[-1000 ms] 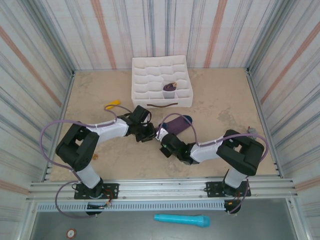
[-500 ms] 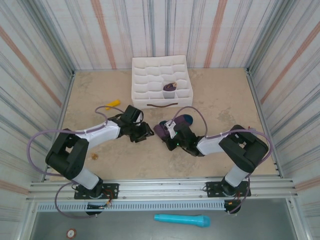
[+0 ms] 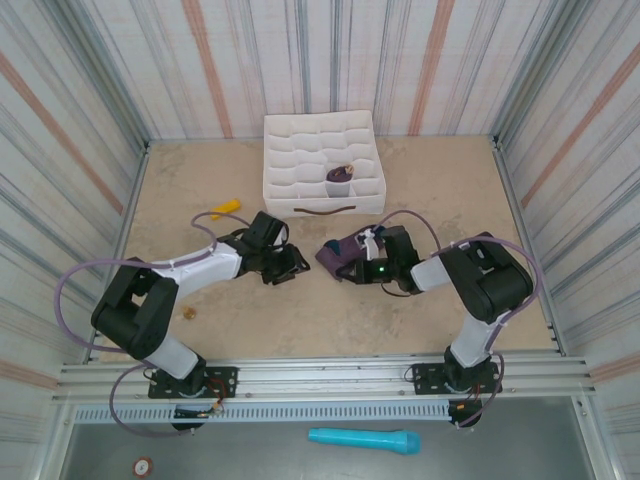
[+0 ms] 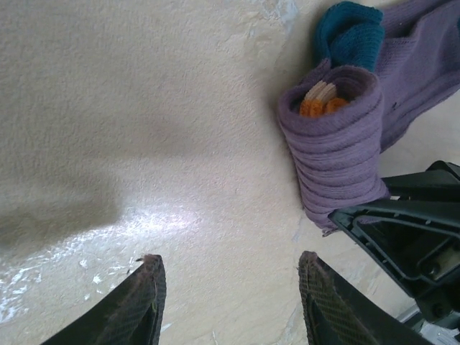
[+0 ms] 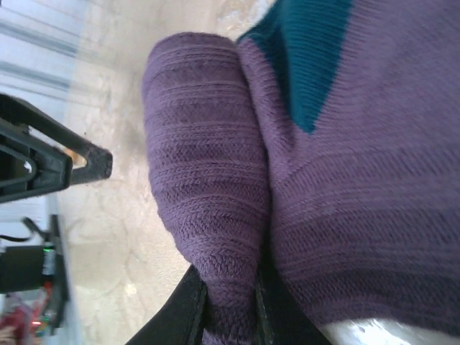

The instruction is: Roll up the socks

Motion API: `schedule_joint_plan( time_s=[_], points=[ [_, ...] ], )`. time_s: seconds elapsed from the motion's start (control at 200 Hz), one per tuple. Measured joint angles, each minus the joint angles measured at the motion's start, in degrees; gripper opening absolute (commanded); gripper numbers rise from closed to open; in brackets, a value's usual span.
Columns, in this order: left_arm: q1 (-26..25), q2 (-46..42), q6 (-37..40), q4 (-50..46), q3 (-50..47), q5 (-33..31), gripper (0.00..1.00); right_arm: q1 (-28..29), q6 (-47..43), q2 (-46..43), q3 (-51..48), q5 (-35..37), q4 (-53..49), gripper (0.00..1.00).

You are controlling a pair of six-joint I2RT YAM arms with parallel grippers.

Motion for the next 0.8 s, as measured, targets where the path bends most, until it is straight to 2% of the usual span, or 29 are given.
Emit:
schedule_joint_plan(
  time_s=[0.336, 0.536, 0.797],
  points=[
    [-2.38, 0.20, -0.44, 1.57, 0.11, -2.84, 0.52, -4.81, 9.53, 3.32, 2.12, -7.54, -3.06, 0.00],
    [-5.46, 2.23, -0.42, 5.55, 1.81, -6.08, 0.56, -6.91, 13.16, 6.08, 3.58, -12.28, -3.61, 0.00],
    [-7.85, 7.45, -0.13, 10.84, 5.53, -8.41, 0.58, -7.30, 13.92, 6.29, 3.78, -12.57, -3.58, 0.00]
  ],
)
